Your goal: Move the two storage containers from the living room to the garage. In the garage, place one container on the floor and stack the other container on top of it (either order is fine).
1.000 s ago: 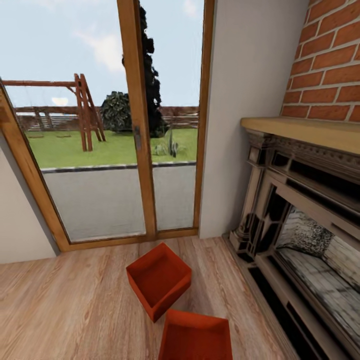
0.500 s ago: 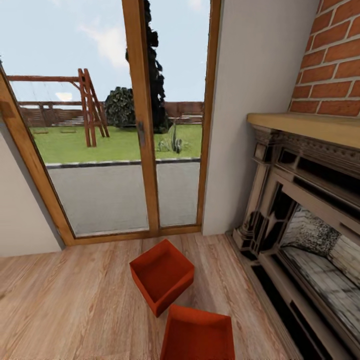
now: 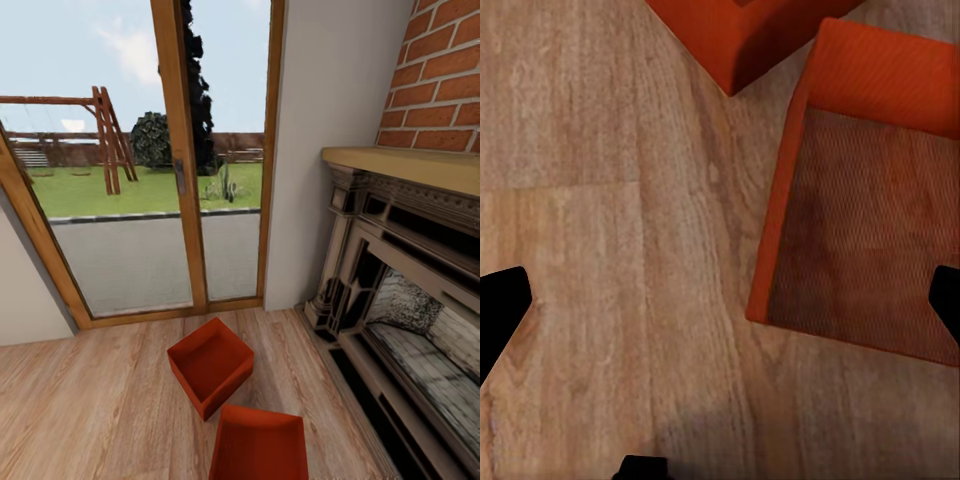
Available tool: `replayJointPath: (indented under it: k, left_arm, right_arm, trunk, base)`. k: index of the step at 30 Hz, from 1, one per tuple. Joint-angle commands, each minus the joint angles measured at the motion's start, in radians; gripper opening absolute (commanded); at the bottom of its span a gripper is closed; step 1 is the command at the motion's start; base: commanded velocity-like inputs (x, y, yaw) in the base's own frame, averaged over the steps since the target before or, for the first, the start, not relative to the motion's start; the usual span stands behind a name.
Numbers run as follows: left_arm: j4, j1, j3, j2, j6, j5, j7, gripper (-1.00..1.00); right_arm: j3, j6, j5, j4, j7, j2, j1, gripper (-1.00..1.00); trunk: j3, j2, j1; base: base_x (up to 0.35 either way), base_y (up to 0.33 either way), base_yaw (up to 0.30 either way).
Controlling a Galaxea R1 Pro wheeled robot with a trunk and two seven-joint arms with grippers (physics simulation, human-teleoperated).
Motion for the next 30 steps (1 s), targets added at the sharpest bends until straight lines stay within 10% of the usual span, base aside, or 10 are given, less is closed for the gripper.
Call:
replayJointPath:
  k: [1,30]
  left_arm:
    - [0.001,-0.001,-0.009,0.000,-0.004,0.010,0.004,1.00]
    - [0.001,-0.001,-0.009,0.000,-0.004,0.010,0.003,1.00]
  right_arm:
    - [0.002,-0.002,-0.010,-0.002,-0.001,0.000,0.001,1.00]
    - [0.003,-0.002,-0.003,-0.002,-0.002,0.000,0.001,1.00]
  trunk:
    - [-0.002,-0.001,0.000]
    - [-0.039,-0.001,0.000]
  base:
    - [0.000,0.000,-0.162]
    - [0.000,0.000,-0.134]
